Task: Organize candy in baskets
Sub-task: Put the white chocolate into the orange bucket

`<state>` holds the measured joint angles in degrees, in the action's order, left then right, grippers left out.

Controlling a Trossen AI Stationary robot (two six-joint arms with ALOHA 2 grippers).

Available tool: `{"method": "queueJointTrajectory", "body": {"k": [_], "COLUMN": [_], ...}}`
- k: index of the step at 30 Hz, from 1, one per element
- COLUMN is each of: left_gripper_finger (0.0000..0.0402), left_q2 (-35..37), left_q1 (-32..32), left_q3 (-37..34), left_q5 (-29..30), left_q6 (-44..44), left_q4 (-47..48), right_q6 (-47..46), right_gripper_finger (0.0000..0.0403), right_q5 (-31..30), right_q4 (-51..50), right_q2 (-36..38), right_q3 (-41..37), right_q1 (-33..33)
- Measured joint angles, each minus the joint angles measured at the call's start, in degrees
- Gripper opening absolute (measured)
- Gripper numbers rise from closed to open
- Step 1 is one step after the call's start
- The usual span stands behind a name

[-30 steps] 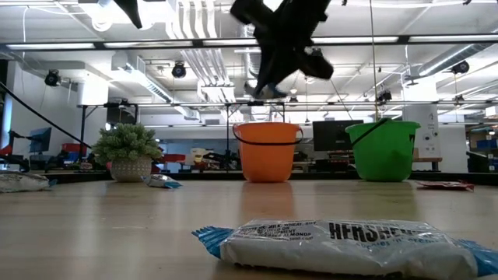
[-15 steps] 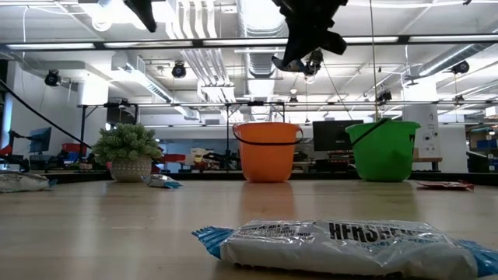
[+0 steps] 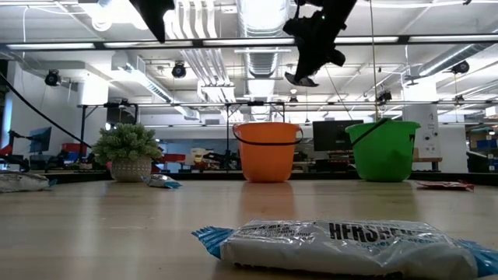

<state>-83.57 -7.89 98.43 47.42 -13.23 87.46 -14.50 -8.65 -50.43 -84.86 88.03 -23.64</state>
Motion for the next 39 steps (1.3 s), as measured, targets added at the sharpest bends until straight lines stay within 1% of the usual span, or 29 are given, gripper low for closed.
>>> {"method": "queueJointTrajectory", "body": {"k": [6, 9, 12, 15, 18, 26, 31, 32, 35, 36, 37, 39], "left_gripper_finger": [0.0166, 0.0157, 0.0150, 0.0145, 0.0141, 0.0134, 0.0134, 0.0134, 0.0134, 0.0134, 0.0134, 0.0134], "left_q2": [2.2, 3.0, 3.7, 3.8, 3.8, 3.5, 3.4, 3.4, 2.9, 2.6, 2.3, 1.6], "left_q1": [-0.3, -0.7, -2.2, -4.1, -6.2, -9.3, -9.9, -9.9, -9.9, -9.9, -9.9, -10.0], "left_q3": [0.0, 0.0, 1.6, 4.6, 8.1, 16.1, 17.2, 17.4, 18.4, 18.5, 18.5, 18.6], "left_q5": [0.1, 0.1, 0.5, 2.2, 2.4, 3.3, 5.9, 5.3, 0.9, 0.6, 1.5, 5.9], "left_q6": [-0.9, -0.8, -0.8, -0.3, 1.4, 6.7, 10.3, 10.4, 13.0, 13.9, 14.2, 14.0], "left_q4": [0.0, 0.2, 1.1, 1.3, 1.2, 1.1, 1.1, 1.1, 0.7, 0.9, 1.2, 2.1], "right_q6": [3.2, 3.2, 3.1, 2.9, 2.9, 2.4, 2.5, 2.6, 3.1, 3.4, 3.7, 4.0], "right_gripper_finger": [0.0009, 0.0009, 0.0009, 0.0009, 0.0009, 0.0009, 0.0009, 0.0009, 0.0009, 0.0009, 0.0009, 0.0009], "right_q5": [6.9, 10.8, 13.7, 13.9, 15.3, 16.6, 16.6, 16.7, 18.2, 18.3, 18.5, 18.7], "right_q4": [4.5, 8.3, 11.7, 14.1, 15.3, 15.2, 14.6, 14.5, 13.8, 13.8, 13.8, 13.6], "right_q2": [-0.6, -1.3, -2.0, -3.1, -4.5, -9.6, -12.4, -12.9, -14.3, -14.6, -14.9, -15.5], "right_q3": [0.0, 0.0, 0.0, 0.1, 0.1, 3.1, 5.5, 6.0, 7.3, 7.7, 8.0, 8.7], "right_q1": [-5.4, -6.9, -7.9, -8.2, -8.6, -9.3, -9.5, -9.4, -9.4, -9.4, -9.4, -9.4]}}
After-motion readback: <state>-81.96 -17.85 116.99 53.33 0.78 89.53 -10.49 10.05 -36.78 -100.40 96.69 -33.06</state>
